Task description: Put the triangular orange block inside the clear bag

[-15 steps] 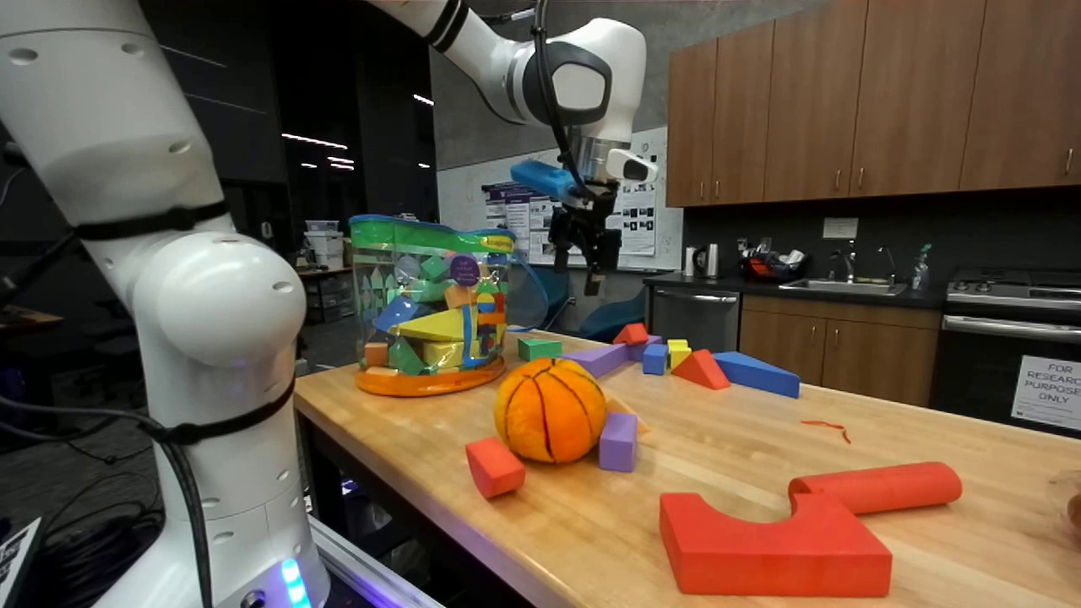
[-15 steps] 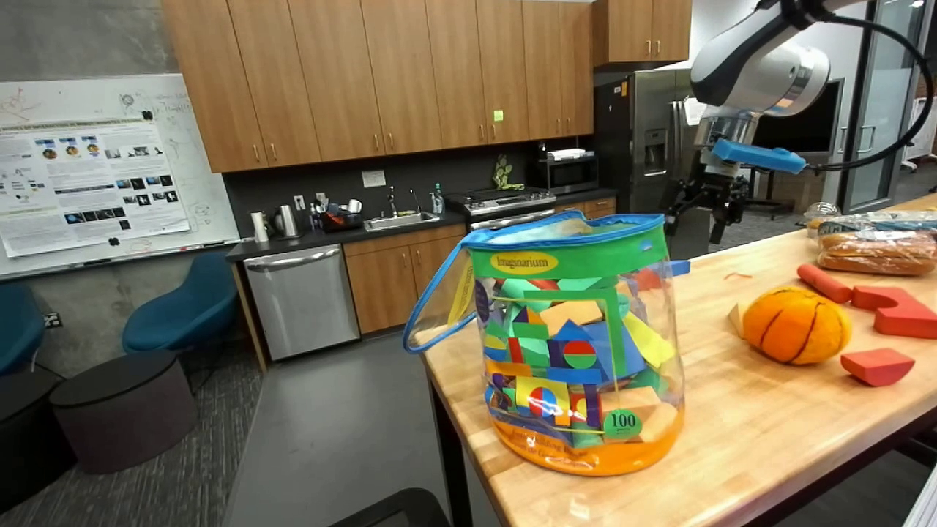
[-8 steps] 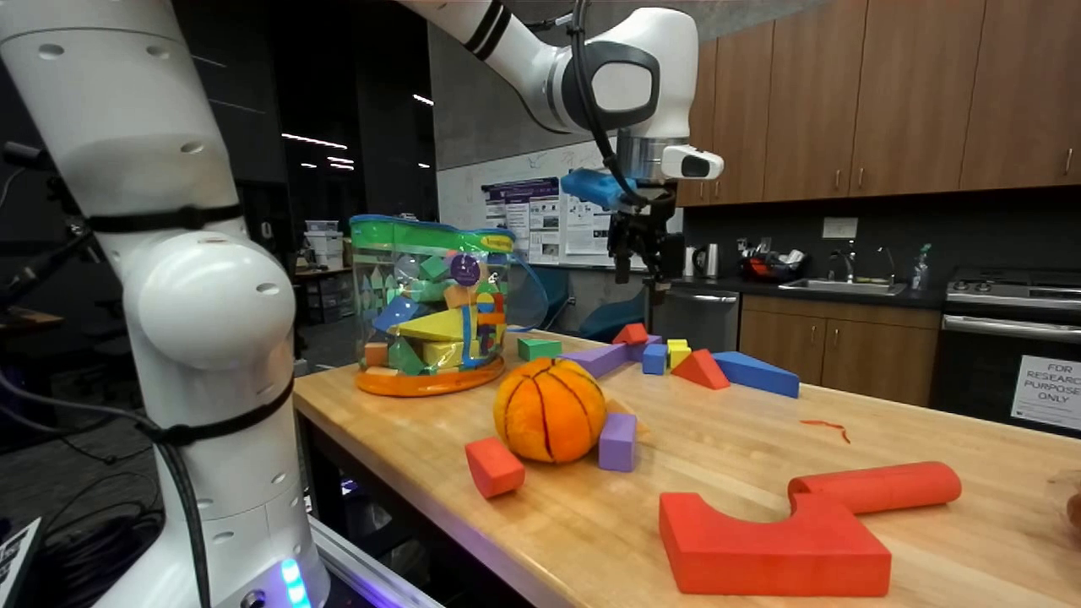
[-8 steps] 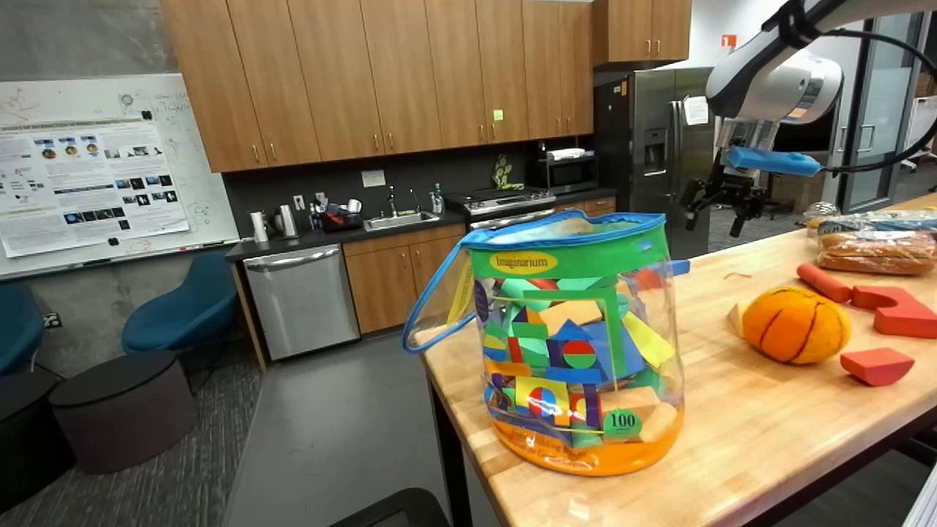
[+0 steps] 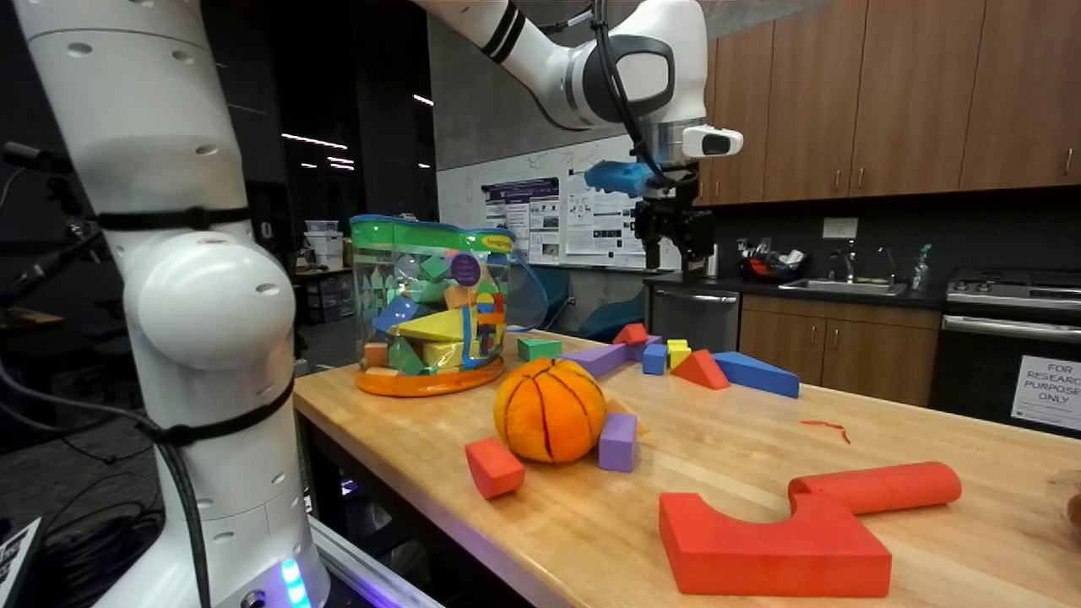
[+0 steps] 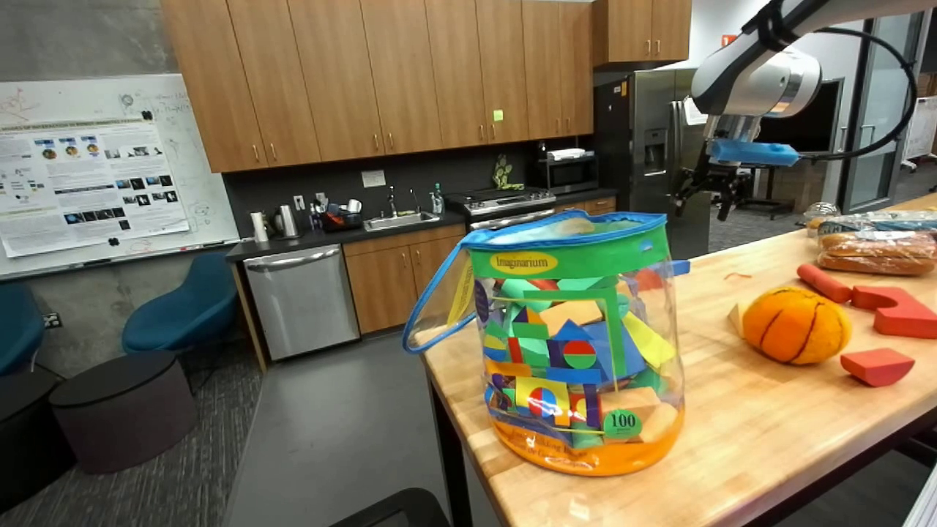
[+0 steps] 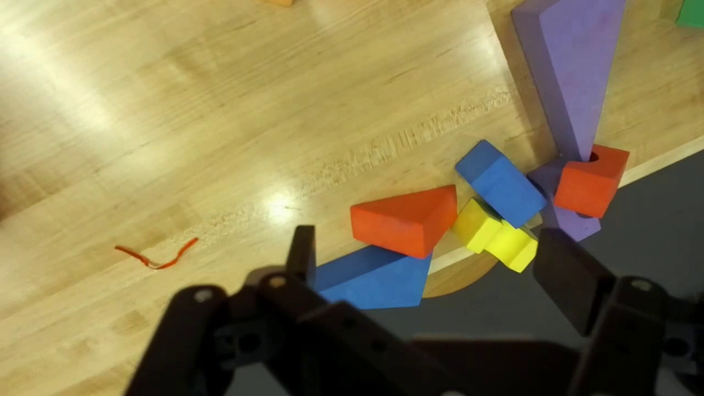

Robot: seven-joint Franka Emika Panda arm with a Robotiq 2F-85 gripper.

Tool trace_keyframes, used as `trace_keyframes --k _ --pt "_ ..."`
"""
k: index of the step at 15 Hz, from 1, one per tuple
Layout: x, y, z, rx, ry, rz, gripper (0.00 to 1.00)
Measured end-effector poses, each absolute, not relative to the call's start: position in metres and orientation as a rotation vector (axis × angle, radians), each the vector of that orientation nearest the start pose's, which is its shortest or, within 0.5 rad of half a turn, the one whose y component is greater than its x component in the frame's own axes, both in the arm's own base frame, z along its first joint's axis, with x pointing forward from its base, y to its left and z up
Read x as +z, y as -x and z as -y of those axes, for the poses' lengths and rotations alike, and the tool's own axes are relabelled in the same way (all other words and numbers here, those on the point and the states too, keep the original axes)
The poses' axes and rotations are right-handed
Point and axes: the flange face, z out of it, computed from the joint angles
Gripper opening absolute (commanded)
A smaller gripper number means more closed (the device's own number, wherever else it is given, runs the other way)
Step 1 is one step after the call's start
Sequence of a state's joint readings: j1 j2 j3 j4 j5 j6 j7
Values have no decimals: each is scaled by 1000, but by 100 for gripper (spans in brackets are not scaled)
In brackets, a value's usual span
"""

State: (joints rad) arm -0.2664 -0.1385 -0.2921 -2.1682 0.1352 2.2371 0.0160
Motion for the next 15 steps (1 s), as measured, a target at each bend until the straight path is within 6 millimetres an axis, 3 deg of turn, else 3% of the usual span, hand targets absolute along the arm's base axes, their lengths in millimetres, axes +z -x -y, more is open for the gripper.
trace_keyframes --k 9,15 --pt "533 -485 263 -300 2876 -902 100" --pt "542 -503 263 -246 2858 -888 100"
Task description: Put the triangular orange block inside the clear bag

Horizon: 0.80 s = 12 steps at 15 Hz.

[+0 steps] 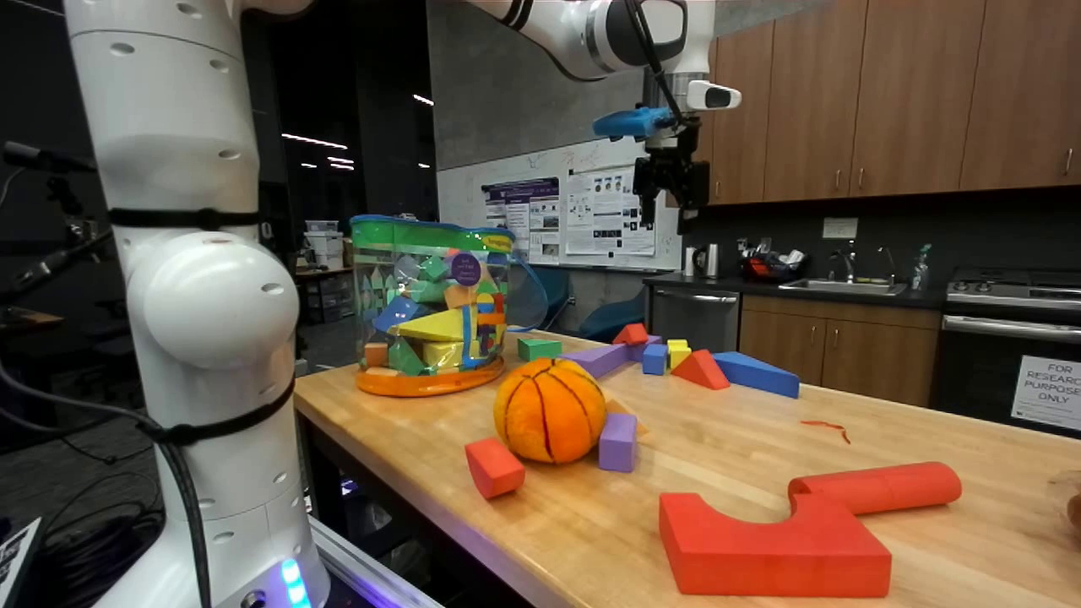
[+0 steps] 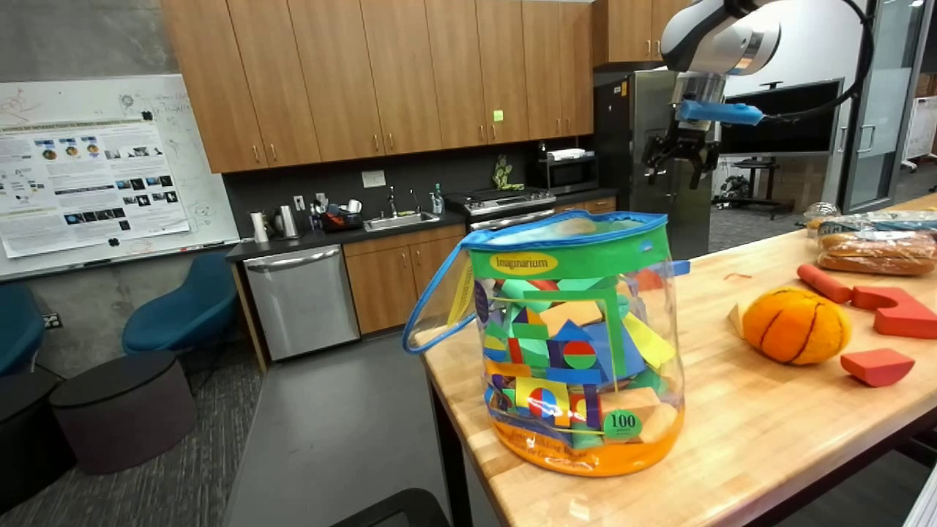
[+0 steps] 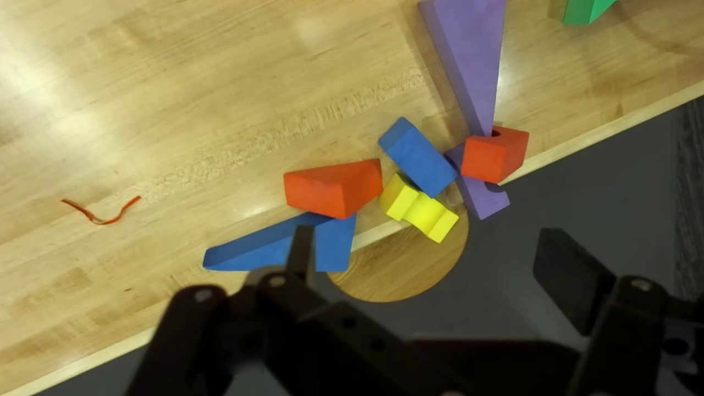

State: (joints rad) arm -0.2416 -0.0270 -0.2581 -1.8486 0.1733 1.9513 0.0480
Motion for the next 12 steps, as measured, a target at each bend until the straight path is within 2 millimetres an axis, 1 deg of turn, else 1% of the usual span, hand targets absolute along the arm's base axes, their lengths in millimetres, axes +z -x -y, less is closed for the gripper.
trace_keyframes --k 4,7,9,12 --pt "541 -504 263 -243 2858 -888 100" --pt "532 -511 264 -247 2862 -909 100" --pt "516 -521 267 -241 2874 -947 100" --pt "483 -537 276 -199 2893 -1017 100"
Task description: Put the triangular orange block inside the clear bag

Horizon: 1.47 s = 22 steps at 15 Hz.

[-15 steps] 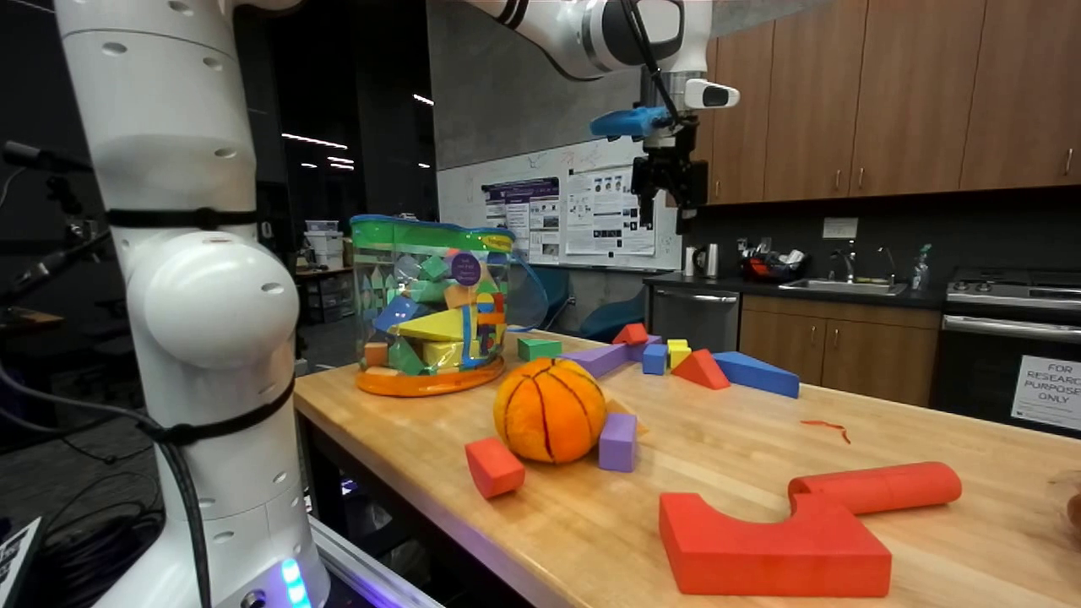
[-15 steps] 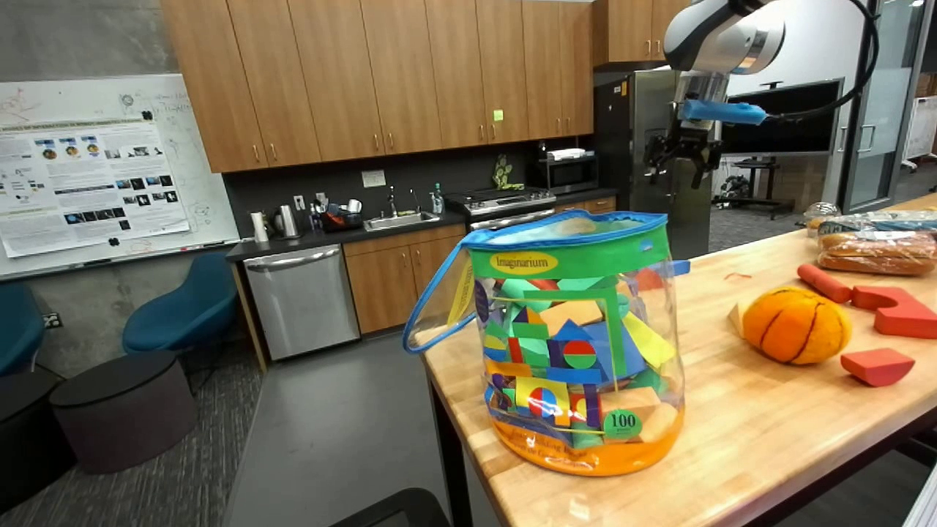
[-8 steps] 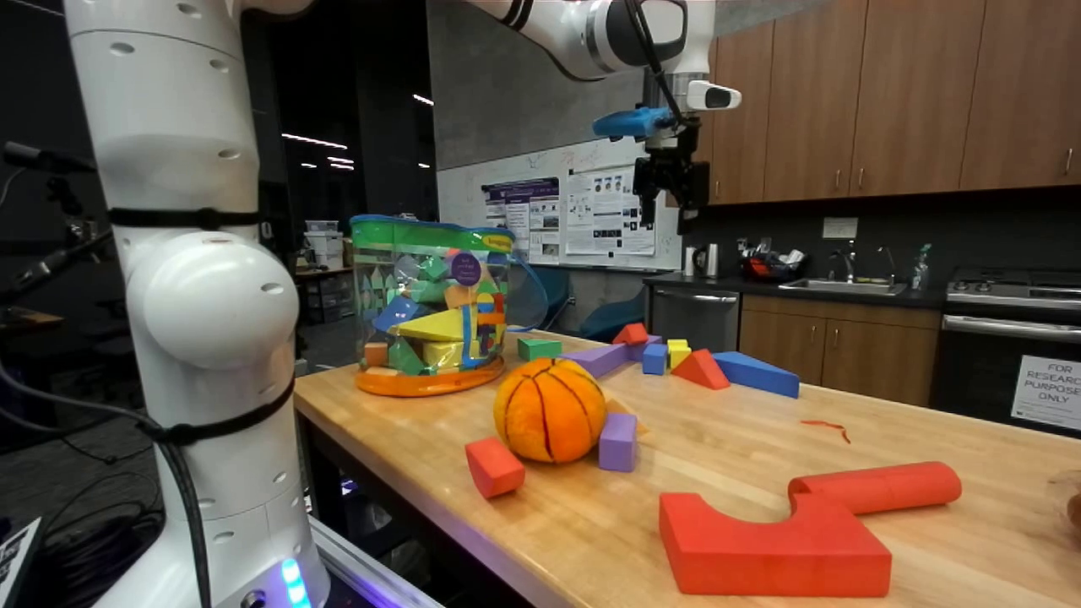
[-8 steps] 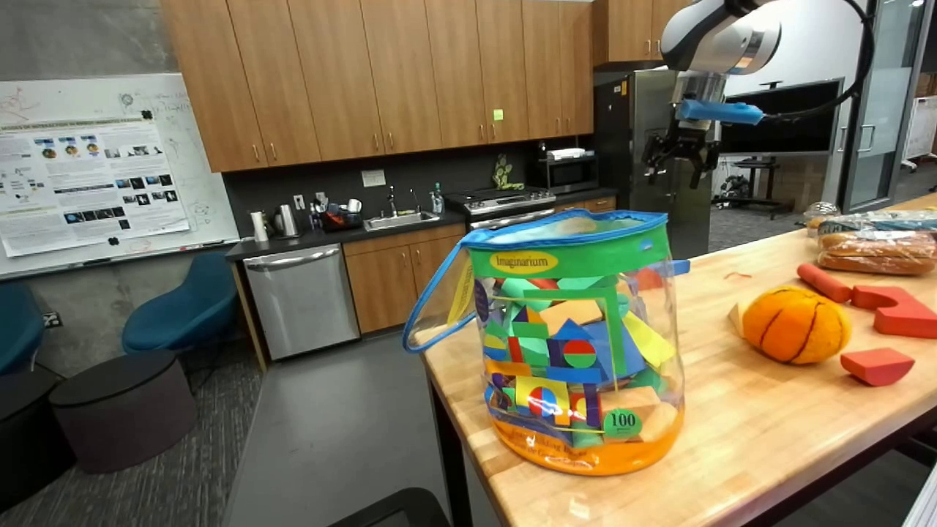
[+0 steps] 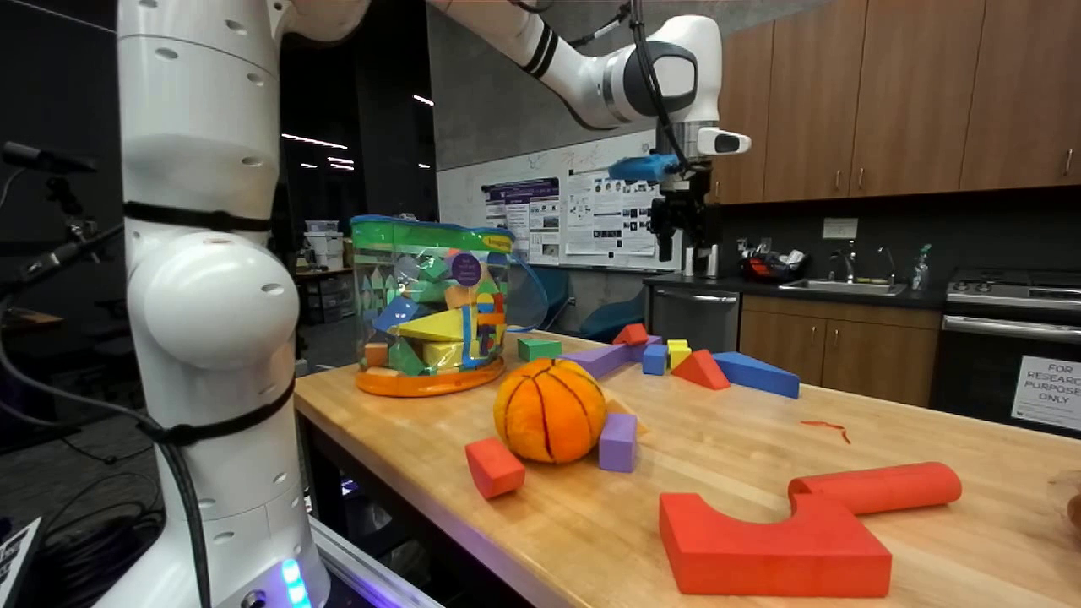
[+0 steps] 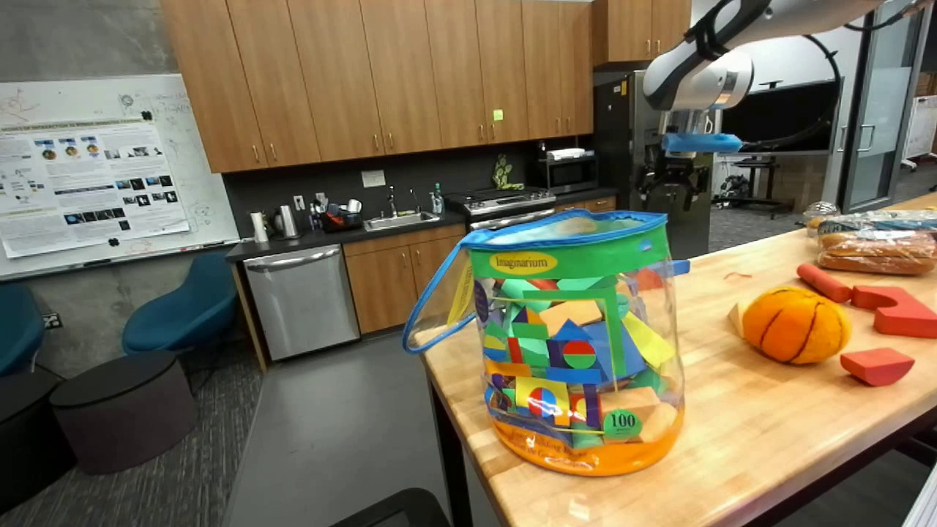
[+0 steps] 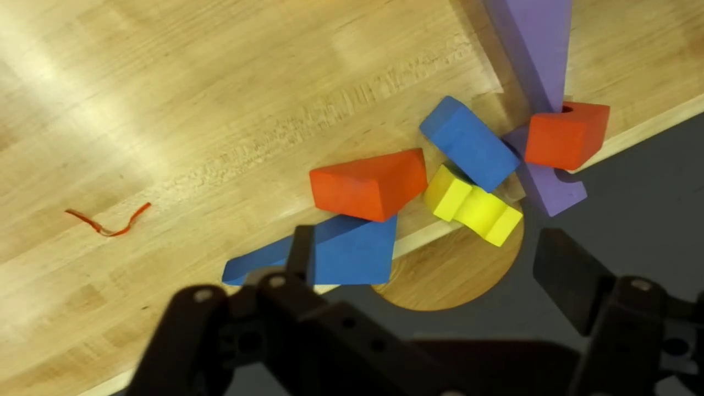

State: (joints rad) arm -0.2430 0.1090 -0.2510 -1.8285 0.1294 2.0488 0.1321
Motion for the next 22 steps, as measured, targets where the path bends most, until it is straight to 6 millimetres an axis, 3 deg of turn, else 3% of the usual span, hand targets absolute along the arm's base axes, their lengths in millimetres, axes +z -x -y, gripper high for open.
trace_keyframes --k 6,10,16,22 --pt "418 -564 291 -52 2946 -1051 100" --pt "386 -579 297 32 3003 -1020 100" --pt "366 -592 298 120 3094 -852 100" --pt "360 -606 288 111 3117 -668 100"
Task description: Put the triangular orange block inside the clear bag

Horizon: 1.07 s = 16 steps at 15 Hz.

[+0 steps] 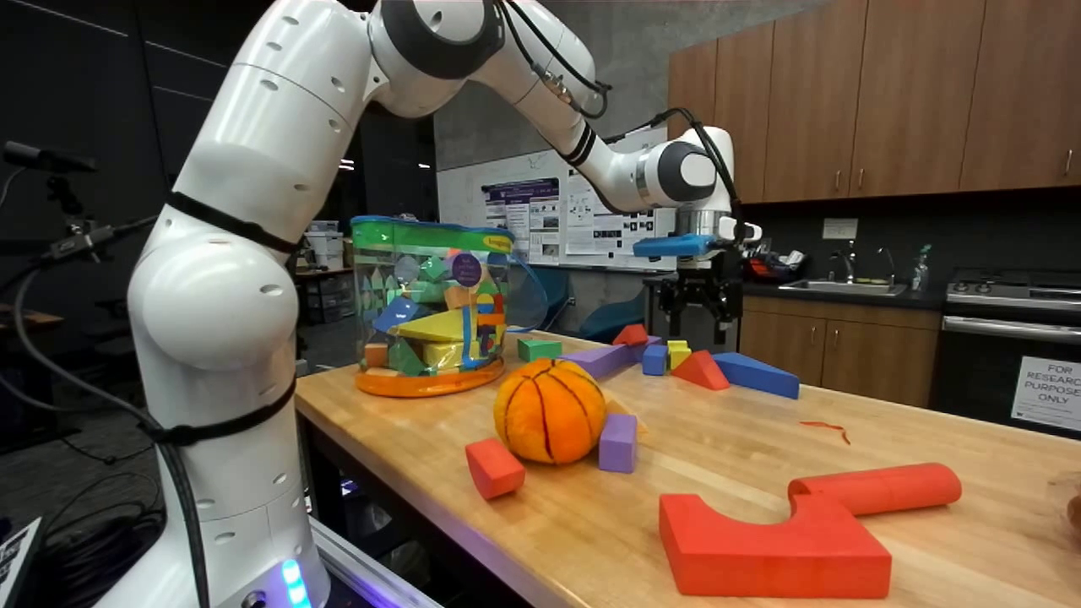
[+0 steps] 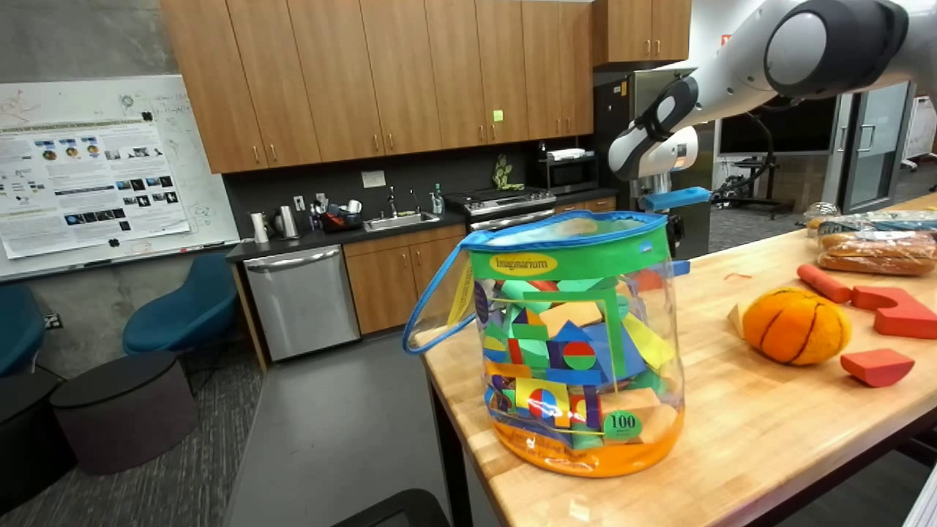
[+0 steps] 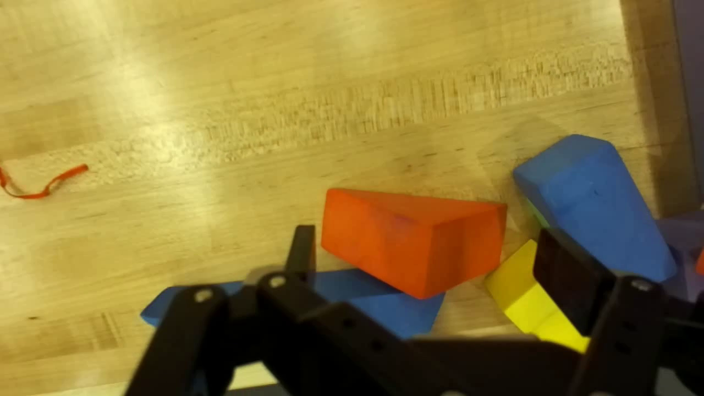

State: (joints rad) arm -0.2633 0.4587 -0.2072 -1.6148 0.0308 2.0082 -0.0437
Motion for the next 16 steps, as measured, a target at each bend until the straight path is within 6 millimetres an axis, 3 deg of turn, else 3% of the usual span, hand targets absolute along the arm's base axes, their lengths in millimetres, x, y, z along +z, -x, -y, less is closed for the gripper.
trace_keyframes --k 16 --pt "353 -608 286 125 3115 -661 100"
